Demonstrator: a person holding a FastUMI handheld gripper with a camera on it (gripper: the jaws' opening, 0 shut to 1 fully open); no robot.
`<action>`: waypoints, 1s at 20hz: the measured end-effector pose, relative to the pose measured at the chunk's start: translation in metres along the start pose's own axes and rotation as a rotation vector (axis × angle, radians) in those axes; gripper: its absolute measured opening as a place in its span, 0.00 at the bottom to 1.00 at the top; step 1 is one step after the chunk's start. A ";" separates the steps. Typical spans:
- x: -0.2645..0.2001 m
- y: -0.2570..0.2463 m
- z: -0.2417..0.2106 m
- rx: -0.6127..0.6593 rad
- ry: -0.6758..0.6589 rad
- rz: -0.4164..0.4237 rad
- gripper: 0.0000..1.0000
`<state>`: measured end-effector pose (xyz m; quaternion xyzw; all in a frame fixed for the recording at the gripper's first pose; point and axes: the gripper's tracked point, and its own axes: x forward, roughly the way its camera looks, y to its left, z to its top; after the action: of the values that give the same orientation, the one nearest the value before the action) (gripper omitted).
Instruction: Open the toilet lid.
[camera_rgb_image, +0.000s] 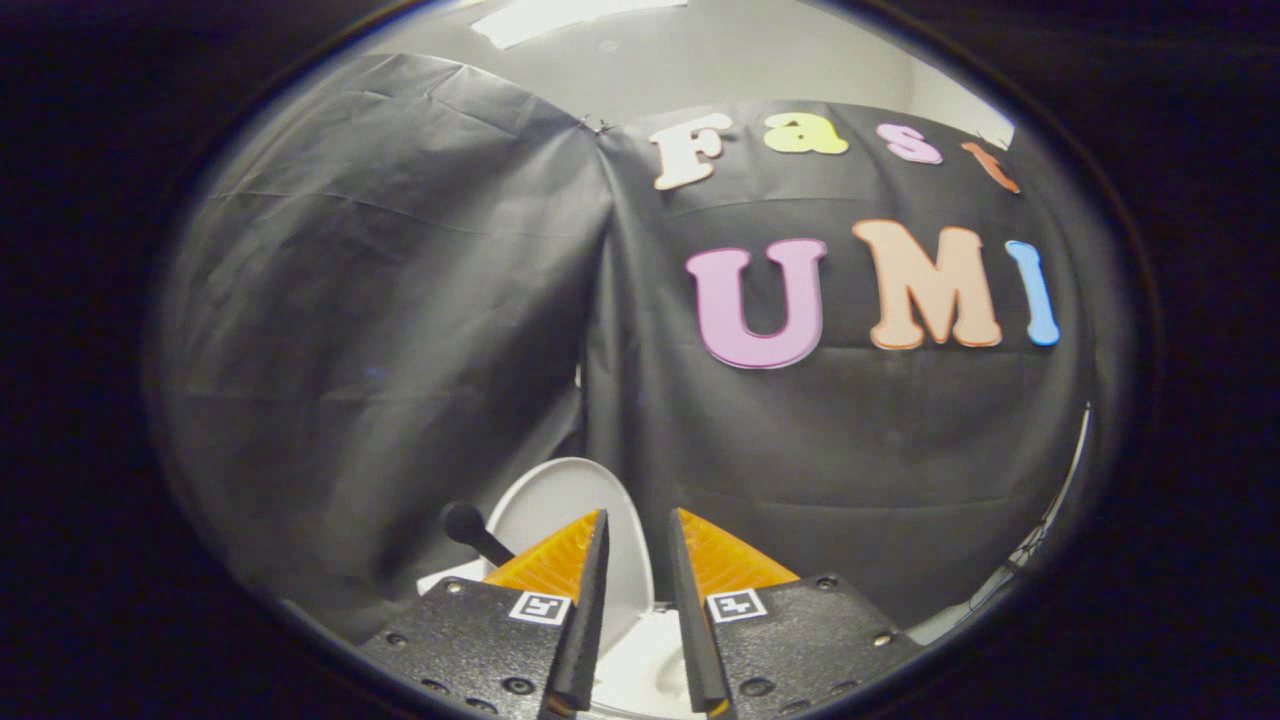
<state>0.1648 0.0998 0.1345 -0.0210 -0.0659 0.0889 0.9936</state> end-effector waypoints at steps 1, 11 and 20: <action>-0.008 -0.019 -0.005 0.008 -0.004 -0.019 0.33; -0.118 -0.190 -0.069 0.003 -0.001 -0.300 0.40; -0.219 -0.244 -0.128 0.019 -0.030 -0.344 0.60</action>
<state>0.0111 -0.1835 -0.0074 0.0011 -0.0825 -0.0817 0.9932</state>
